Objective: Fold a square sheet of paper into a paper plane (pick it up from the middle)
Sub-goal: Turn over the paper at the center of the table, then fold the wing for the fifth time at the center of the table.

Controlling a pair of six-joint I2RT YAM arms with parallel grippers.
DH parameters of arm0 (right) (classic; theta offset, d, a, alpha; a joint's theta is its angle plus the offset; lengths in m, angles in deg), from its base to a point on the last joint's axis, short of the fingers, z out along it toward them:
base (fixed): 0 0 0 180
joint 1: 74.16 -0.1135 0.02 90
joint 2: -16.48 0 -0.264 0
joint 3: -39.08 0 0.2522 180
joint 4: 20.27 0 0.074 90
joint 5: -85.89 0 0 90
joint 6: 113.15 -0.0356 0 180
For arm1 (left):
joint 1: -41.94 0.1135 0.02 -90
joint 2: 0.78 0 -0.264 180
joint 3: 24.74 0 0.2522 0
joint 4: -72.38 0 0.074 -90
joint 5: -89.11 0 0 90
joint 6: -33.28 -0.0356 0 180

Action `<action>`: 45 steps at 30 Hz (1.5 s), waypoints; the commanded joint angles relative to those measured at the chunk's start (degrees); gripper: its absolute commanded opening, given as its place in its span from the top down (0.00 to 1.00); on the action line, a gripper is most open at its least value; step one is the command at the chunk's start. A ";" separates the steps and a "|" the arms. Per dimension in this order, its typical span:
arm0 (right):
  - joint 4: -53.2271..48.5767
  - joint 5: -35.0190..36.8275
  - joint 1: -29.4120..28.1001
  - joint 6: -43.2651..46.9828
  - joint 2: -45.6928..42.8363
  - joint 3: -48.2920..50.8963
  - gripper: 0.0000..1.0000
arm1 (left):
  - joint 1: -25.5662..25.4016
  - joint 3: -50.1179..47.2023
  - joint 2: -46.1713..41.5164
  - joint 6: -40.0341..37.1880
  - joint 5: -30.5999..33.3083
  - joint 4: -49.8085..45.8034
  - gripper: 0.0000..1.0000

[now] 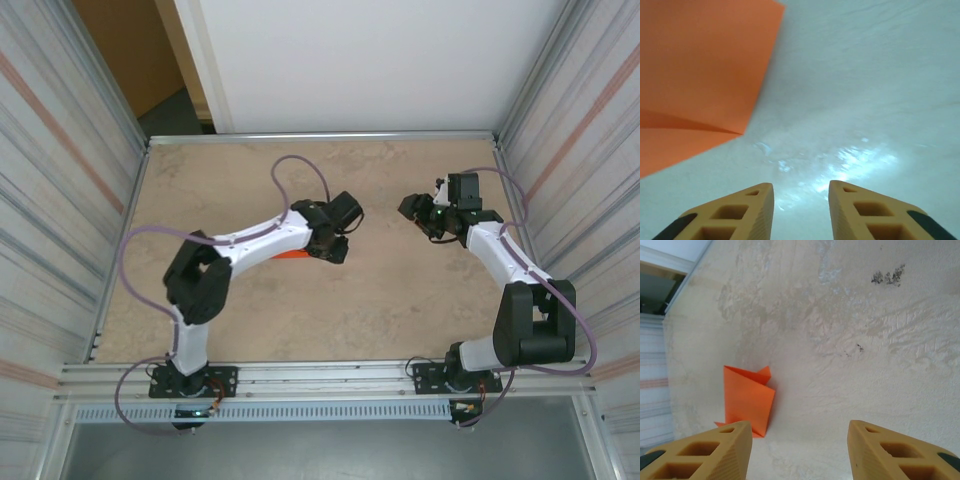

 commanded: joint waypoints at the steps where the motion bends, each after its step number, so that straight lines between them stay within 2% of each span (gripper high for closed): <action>1: 0.54 -0.63 -0.06 -1.38 -1.52 0.57 0.46 | 5.72 -6.55 -5.36 2.61 -10.86 7.57 0.63; 5: 0.81 -1.68 -1.54 -1.12 -0.68 -0.08 0.45 | 14.06 -14.17 -8.58 4.27 -18.94 14.96 0.61; 8: 0.77 -1.16 -2.81 -0.76 -0.41 -0.48 0.45 | 18.33 -15.28 -7.85 3.65 -20.11 15.64 0.61; 17: -0.87 -0.34 -5.05 0.02 1.81 -2.12 0.45 | 22.58 -11.93 -1.61 1.75 -18.80 15.95 0.61; 23: -1.03 1.23 -7.00 -1.71 2.91 -2.23 0.43 | 23.55 -11.78 1.66 2.92 -18.93 17.91 0.61; 29: 1.24 -1.87 -7.94 -6.57 4.75 -1.30 0.44 | 23.72 -13.02 3.73 7.04 -21.79 19.66 0.65; 37: 1.44 -1.20 -11.93 -16.90 8.51 0.81 0.43 | 21.42 -18.38 3.96 23.72 -29.14 25.68 0.66; 45: 3.75 0.09 -18.19 -20.94 12.72 0.29 0.43 | 16.52 -20.53 4.16 34.60 -26.96 30.62 0.68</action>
